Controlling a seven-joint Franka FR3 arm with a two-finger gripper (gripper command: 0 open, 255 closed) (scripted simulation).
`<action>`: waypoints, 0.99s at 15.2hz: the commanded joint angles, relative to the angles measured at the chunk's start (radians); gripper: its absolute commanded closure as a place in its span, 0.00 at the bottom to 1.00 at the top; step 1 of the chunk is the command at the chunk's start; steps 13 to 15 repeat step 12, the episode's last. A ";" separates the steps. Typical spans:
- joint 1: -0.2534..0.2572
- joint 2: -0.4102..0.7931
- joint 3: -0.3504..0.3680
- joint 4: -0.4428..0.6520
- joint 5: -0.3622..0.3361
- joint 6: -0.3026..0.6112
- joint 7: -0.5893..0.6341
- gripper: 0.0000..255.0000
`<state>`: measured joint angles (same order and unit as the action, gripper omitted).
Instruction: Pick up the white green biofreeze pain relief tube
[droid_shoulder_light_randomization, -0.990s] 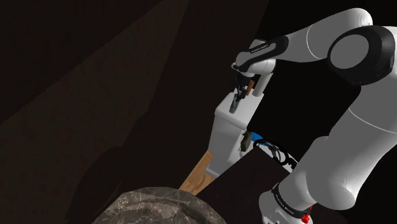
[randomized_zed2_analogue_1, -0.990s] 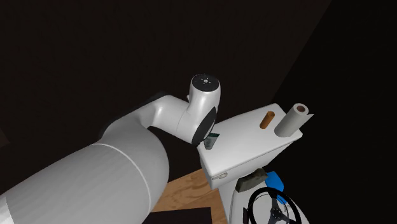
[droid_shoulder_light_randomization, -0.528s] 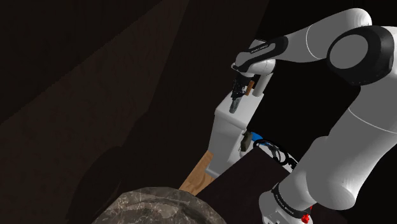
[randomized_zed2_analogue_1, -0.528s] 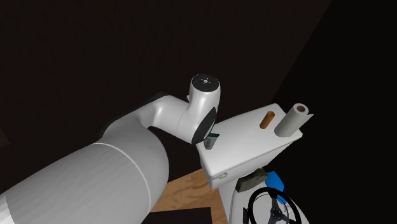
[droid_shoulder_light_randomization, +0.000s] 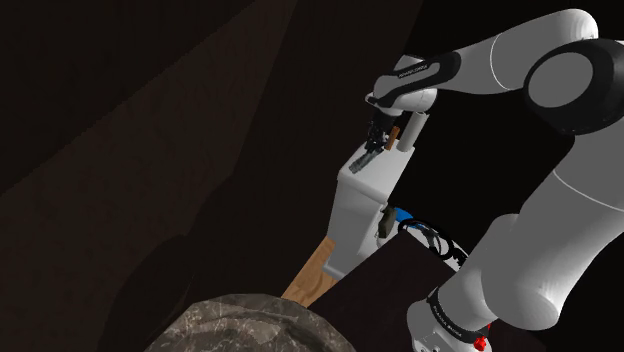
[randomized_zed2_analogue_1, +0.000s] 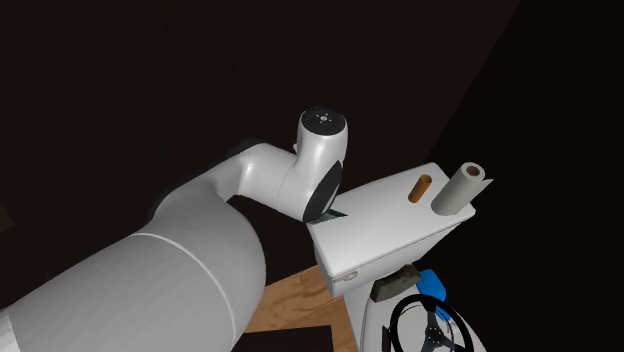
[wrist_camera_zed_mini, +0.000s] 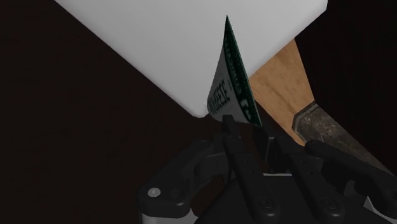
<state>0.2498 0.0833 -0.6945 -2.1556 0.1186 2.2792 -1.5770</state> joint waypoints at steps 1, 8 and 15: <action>0.003 -0.018 -0.002 0.014 -0.017 -0.027 0.013 1.00; 0.009 -0.071 -0.003 0.063 -0.065 -0.115 0.048 1.00; 0.010 -0.084 -0.002 0.080 -0.076 -0.142 0.057 1.00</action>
